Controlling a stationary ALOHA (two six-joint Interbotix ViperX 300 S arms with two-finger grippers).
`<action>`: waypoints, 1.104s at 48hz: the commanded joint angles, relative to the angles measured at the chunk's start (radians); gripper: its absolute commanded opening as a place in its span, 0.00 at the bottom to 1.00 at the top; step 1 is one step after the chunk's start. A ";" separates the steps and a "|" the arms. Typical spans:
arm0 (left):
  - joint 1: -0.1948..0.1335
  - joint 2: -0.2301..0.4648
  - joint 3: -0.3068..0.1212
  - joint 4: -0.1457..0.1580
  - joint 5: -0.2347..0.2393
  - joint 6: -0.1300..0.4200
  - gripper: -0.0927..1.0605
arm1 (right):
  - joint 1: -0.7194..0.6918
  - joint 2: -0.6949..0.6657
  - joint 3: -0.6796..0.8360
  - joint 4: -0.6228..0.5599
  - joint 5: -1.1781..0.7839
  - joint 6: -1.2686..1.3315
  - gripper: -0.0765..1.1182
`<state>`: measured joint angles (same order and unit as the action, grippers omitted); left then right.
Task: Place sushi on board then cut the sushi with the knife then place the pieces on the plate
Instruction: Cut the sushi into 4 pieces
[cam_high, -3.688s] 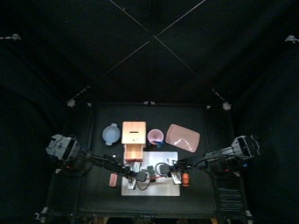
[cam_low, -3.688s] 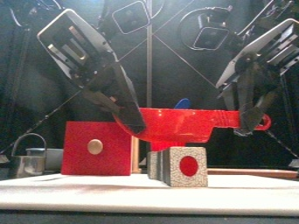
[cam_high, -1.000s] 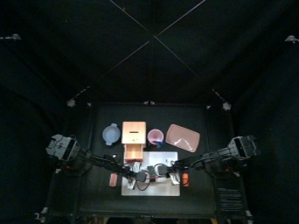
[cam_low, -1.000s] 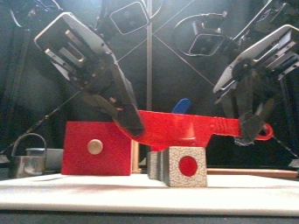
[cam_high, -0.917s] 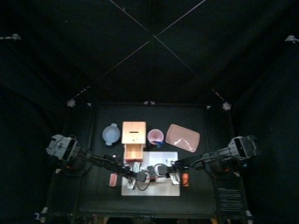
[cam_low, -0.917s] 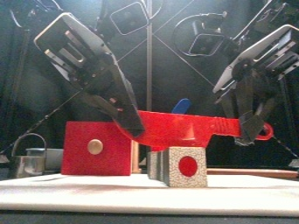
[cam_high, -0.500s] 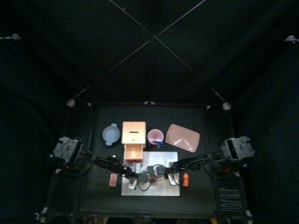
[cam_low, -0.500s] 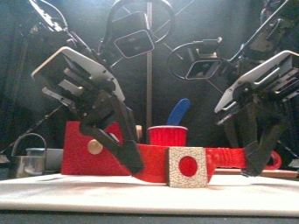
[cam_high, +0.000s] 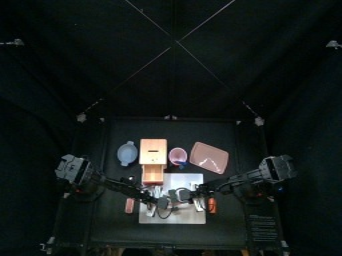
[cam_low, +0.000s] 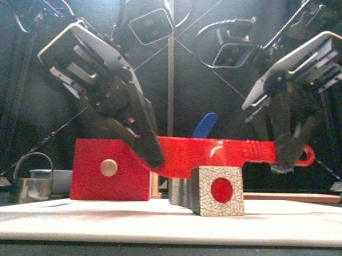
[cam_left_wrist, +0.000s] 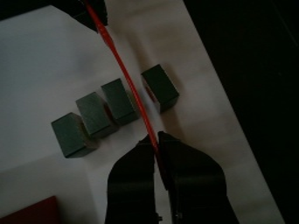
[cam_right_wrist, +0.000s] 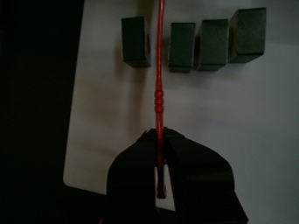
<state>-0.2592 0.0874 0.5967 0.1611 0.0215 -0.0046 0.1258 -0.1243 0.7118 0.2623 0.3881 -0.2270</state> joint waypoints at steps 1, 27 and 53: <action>0.034 -0.061 -0.028 0.035 -0.017 0.005 0.36 | -0.058 -0.077 -0.041 -0.009 -0.008 -0.002 0.34; 0.100 -0.101 -0.018 0.011 -0.152 0.006 0.80 | -0.092 -0.132 -0.006 0.063 0.095 0.000 0.34; 0.163 -0.109 0.089 0.029 -0.479 0.089 0.80 | -0.176 -0.399 0.238 0.428 0.265 0.672 0.34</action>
<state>-0.1012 -0.0107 0.6934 0.1902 -0.4357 0.0706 -0.0460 -0.4648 0.9250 0.7056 0.6796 0.2899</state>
